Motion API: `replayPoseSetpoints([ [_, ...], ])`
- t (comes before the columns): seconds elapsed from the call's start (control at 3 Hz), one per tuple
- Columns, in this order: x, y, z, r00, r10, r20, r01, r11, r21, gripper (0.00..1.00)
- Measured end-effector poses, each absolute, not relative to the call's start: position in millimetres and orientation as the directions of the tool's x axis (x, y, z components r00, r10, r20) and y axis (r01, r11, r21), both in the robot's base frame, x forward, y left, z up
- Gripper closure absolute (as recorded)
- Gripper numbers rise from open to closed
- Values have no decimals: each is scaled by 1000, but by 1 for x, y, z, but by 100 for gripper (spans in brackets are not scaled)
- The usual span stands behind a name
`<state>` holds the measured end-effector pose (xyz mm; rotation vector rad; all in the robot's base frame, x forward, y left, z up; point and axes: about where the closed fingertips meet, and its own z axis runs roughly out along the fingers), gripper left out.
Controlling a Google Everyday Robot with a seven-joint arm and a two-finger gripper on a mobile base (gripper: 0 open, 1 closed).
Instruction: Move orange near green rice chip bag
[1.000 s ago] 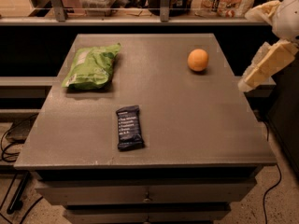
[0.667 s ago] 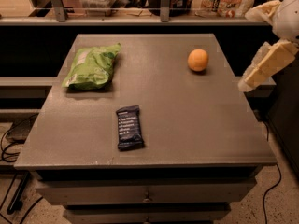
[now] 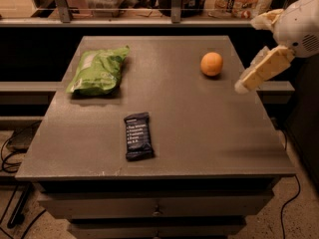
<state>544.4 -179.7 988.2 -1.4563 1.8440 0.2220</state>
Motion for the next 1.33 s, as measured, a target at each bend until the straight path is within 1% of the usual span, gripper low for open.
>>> replayPoseSetpoints([
  [0.67, 604, -165, 948, -103, -674, -731, -888, 394, -238, 0],
  [1.33, 658, -162, 907, -179, -615, -768, -865, 470, -174, 0],
])
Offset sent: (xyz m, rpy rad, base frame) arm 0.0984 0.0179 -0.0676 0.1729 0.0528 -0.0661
